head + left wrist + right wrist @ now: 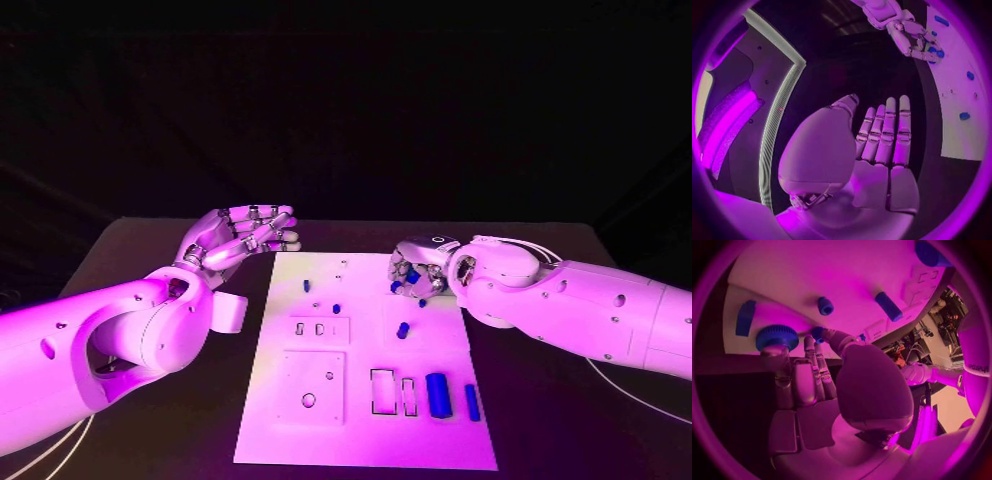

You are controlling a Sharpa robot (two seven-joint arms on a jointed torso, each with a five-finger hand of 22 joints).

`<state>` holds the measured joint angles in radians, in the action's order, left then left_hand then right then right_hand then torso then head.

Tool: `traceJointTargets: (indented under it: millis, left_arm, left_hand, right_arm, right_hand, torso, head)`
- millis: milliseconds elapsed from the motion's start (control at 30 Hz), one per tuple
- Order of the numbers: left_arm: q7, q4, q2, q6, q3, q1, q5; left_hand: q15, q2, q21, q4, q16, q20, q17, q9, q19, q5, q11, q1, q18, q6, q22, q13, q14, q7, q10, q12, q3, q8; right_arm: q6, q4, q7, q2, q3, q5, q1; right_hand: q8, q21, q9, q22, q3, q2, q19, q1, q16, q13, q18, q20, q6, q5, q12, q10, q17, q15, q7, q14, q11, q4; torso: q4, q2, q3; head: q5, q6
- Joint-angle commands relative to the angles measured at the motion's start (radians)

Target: Assemble the parts on the task board

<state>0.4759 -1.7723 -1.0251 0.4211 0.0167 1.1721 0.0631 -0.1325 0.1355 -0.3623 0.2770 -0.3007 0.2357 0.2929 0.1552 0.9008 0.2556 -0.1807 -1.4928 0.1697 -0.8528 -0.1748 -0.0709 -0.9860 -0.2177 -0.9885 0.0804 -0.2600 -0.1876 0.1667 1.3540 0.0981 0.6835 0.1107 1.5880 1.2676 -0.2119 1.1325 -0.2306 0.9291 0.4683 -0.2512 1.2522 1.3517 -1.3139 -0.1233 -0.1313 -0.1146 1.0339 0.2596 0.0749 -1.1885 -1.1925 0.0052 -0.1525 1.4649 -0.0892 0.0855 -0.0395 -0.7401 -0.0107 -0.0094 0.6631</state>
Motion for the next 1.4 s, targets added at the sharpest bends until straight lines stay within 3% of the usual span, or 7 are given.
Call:
traceJointTargets:
  millis: [33,233,367,600,967,1167,1400]
  left_arm:
    - [0.002,-0.004,0.000,-0.023,0.001,0.004,-0.007]
    - [-0.001,-0.005,0.000,-0.025,0.001,0.007,-0.009]
    - [-0.002,-0.006,0.001,-0.027,0.001,0.009,-0.010]
    - [-0.003,-0.005,0.001,-0.030,0.001,0.010,-0.010]
    - [-0.008,-0.006,0.006,-0.035,0.001,0.010,-0.034]
    - [-0.010,-0.006,0.009,-0.041,0.001,0.010,-0.049]
    - [-0.011,-0.007,0.013,-0.044,0.001,0.010,-0.052]
  left_hand:
    - [0.000,0.000,-0.007,0.001,-0.005,0.000,0.002,0.001,0.008,-0.004,0.000,-0.009,0.012,-0.005,-0.002,0.000,0.009,-0.012,-0.010,-0.006,-0.006,-0.006]
    - [0.000,0.000,-0.008,0.000,-0.005,-0.001,0.003,0.001,0.008,-0.004,0.000,-0.010,0.012,-0.005,-0.002,0.000,0.010,-0.012,-0.010,-0.006,-0.008,-0.006]
    - [0.000,0.000,-0.009,0.000,-0.005,-0.001,0.003,0.001,0.008,-0.004,0.000,-0.010,0.012,-0.005,-0.002,0.000,0.010,-0.012,-0.010,-0.006,-0.008,-0.006]
    - [0.000,0.000,-0.009,0.000,-0.005,-0.001,0.003,0.001,0.008,-0.004,0.000,-0.010,0.012,-0.005,-0.002,0.000,0.010,-0.012,-0.010,-0.006,-0.008,-0.006]
    - [0.000,0.000,-0.010,0.000,-0.005,-0.001,0.004,0.001,0.008,-0.005,0.000,-0.010,0.012,-0.005,-0.003,0.000,0.011,-0.012,-0.011,-0.007,-0.009,-0.006]
    - [0.000,0.000,-0.011,0.000,-0.006,-0.001,0.005,0.001,0.008,-0.005,0.000,-0.010,0.012,-0.005,-0.004,0.000,0.011,-0.012,-0.011,-0.007,-0.009,-0.006]
    - [0.000,0.000,-0.012,0.000,-0.006,-0.002,0.006,0.002,0.008,-0.004,0.000,-0.012,0.012,-0.006,-0.004,0.000,0.011,-0.012,-0.012,-0.007,-0.010,-0.007]
  right_arm:
    - [-0.011,0.000,-0.005,-0.003,0.001,0.007,-0.004]
    - [0.002,-0.004,0.002,-0.009,0.001,0.006,-0.004]
    - [0.029,-0.005,0.012,-0.010,0.001,0.012,-0.004]
    - [0.171,0.004,0.015,-0.010,0.001,0.018,-0.004]
    - [0.333,0.002,0.024,-0.053,-0.001,0.006,-0.002]
    - [0.363,-0.041,0.034,-0.109,-0.001,0.001,-0.001]
    - [0.355,-0.101,0.035,-0.171,-0.001,-0.006,-0.002]
  right_hand:
    - [-0.004,0.006,-0.001,0.004,0.006,0.005,-0.001,0.008,-0.005,-0.001,0.010,0.004,0.008,0.002,0.005,-0.009,-0.002,0.003,0.000,0.039,0.001,0.000]
    - [-0.014,0.014,-0.008,0.016,0.025,0.012,-0.001,0.016,-0.010,-0.003,0.011,0.006,0.019,-0.001,0.010,-0.022,-0.003,-0.002,0.005,0.038,0.007,0.003]
    - [-0.039,0.034,-0.029,0.044,0.077,0.035,0.002,0.050,-0.020,-0.013,0.013,0.014,0.042,-0.069,0.023,-0.054,-0.005,-0.013,0.016,0.037,0.018,-0.014]
    - [-0.070,0.082,-0.059,0.111,0.117,0.052,0.024,0.070,-0.027,-0.038,0.023,0.026,0.061,-0.107,0.046,-0.090,-0.006,-0.025,0.025,0.036,0.034,-0.044]
    - [-0.076,0.094,-0.072,0.128,0.131,0.050,0.024,0.056,-0.033,-0.050,0.025,0.027,0.050,-0.112,0.046,-0.083,-0.009,-0.024,0.023,0.037,0.032,-0.048]
    - [-0.076,0.094,-0.076,0.128,0.135,0.049,0.021,0.051,-0.034,-0.053,0.025,0.027,0.043,-0.114,0.044,-0.078,-0.008,-0.023,0.022,0.037,0.031,-0.048]
    - [-0.075,0.094,-0.078,0.129,0.140,0.047,0.019,0.049,-0.035,-0.056,0.024,0.026,0.036,-0.113,0.042,-0.073,-0.008,-0.022,0.021,0.037,0.029,-0.050]
  torso:
    - [-0.0018,-0.003,-0.0010]
    - [-0.0010,-0.004,-0.0007]
    - [-0.0014,-0.003,-0.0014]
    - [0.0004,-0.003,-0.0006]
    - [0.0000,-0.005,-0.0005]
    - [-0.0011,-0.008,-0.0004]
    - [-0.0039,-0.009,-0.0013]
  head:
    - [0.000,0.000]
    - [0.004,-0.003]
    - [0.007,0.000]
    - [0.010,-0.003]
    - [0.014,-0.016]
    - [0.011,-0.019]
    - [0.009,-0.016]
